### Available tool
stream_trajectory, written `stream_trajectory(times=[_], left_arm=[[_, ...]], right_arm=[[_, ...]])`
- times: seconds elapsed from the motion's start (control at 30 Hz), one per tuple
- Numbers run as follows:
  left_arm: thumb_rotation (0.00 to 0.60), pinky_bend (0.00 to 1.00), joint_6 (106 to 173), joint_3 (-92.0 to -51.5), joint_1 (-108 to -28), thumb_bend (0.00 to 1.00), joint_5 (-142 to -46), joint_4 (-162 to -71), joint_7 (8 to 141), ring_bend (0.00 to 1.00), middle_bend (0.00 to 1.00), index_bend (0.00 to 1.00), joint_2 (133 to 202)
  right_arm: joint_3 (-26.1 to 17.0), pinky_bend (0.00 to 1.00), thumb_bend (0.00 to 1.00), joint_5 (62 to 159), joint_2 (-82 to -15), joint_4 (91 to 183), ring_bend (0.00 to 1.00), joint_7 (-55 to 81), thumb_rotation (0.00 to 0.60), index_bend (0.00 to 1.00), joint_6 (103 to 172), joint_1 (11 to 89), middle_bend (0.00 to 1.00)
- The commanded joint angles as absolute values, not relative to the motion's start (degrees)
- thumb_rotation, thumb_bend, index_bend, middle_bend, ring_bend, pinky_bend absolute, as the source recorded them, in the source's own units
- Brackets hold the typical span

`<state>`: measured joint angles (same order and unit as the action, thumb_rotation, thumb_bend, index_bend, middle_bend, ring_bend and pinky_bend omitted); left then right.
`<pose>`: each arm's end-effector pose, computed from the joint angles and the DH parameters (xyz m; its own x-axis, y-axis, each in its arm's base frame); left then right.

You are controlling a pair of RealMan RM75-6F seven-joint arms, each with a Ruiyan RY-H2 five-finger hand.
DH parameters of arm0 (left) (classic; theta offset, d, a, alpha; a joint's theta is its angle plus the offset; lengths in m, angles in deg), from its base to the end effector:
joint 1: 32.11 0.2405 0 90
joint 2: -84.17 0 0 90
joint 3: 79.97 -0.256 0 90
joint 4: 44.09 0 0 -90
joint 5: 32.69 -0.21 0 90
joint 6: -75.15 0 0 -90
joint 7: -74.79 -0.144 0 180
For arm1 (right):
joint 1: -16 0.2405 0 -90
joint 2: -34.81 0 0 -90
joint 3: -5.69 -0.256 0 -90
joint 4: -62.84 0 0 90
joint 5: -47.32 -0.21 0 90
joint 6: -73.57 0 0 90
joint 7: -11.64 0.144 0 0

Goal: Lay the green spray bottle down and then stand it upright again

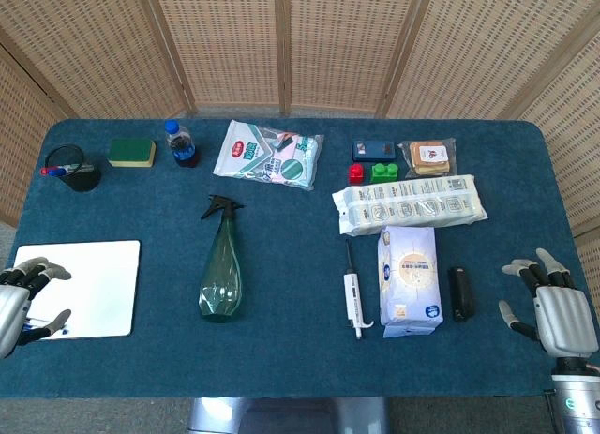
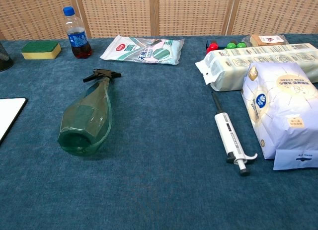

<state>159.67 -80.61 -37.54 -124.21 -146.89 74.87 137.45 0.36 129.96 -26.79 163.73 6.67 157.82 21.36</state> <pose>-0.2788 0.1680 0.1862 0.4122 0.0676 0.9086 0.9082 -0.1103 -0.4038 -0.2870 -0.1899 0.1662 0.3709 0.0168 0.9285 -0.9286 0.0224 0.3705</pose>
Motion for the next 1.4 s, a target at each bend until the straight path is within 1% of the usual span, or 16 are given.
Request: stream_trajectory(times=[0.03,0.37,0.57,0.73,0.9,1.0,1.07,1.1,1.2,1.3,1.4], left_arm=[[0.6,0.31,159.5,-80.7,-37.6,0.3,-124.3,-146.9,74.8,0.24,0.36,0.35,137.5],[0.6,0.3,157.4,-81.1,-38.9,0.3,-125.4,-147.3,76.2,0.24,0.36,0.34,136.6],[0.6,0.3,153.8,-81.6,-41.8,0.3,-128.3,-148.2,79.4,0.24,0.36,0.34,134.6],[0.6,0.3,147.2,-81.8,-47.4,0.31,-132.7,-151.0,81.1,0.24,0.35,0.33,132.3],[0.6,0.3,139.3,-81.0,-54.2,0.51,-135.5,-154.2,82.8,0.24,0.33,0.31,131.2],[0.6,0.3,135.8,-80.3,-57.2,0.56,-135.7,-155.0,82.7,0.24,0.33,0.3,131.5],[0.6,0.29,132.3,-79.4,-60.1,0.56,-135.5,-155.6,82.2,0.24,0.33,0.3,132.6],[0.6,0.29,129.5,-78.7,-62.3,0.56,-135.1,-155.9,82.0,0.24,0.32,0.3,133.8],[0.6,0.29,124.7,-77.4,-66.3,0.56,-133.4,-156.0,82.0,0.22,0.31,0.29,136.6],[0.6,0.29,120.8,-76.3,-69.8,0.56,-131.7,-155.9,82.1,0.21,0.3,0.29,139.7],[0.6,0.29,118.6,-75.4,-72.4,0.56,-130.5,-154.9,82.0,0.19,0.29,0.29,143.0]], right_arm=[[0.3,0.18,0.38,129.9,-26.8,163.7,0.09,6.5,0.6,0.32,157.6,21.5,0.3],[0.3,0.18,0.38,130.0,-26.9,163.4,0.09,6.8,0.6,0.32,158.0,21.2,0.3],[0.4,0.18,0.38,130.1,-26.6,163.9,0.09,6.6,0.6,0.31,158.7,20.7,0.3],[0.4,0.18,0.38,130.0,-26.5,164.1,0.09,6.7,0.6,0.31,158.9,20.5,0.3],[0.5,0.18,0.38,129.7,-26.4,163.9,0.09,7.2,0.6,0.31,159.4,19.9,0.3],[0.7,0.18,0.38,129.7,-26.3,163.7,0.09,7.5,0.6,0.31,159.7,19.5,0.3],[0.7,0.18,0.38,129.6,-26.2,163.6,0.09,7.8,0.6,0.31,160.0,19.2,0.3],[0.8,0.18,0.38,129.4,-26.1,163.5,0.09,8.0,0.6,0.31,160.2,18.9,0.3],[0.8,0.18,0.38,129.3,-25.9,163.3,0.09,8.5,0.6,0.31,160.6,18.5,0.3],[0.8,0.18,0.38,129.0,-25.7,163.1,0.09,8.8,0.6,0.31,161.0,18.0,0.3],[0.8,0.18,0.38,128.8,-25.4,163.1,0.09,8.9,0.6,0.31,161.2,17.7,0.3]])
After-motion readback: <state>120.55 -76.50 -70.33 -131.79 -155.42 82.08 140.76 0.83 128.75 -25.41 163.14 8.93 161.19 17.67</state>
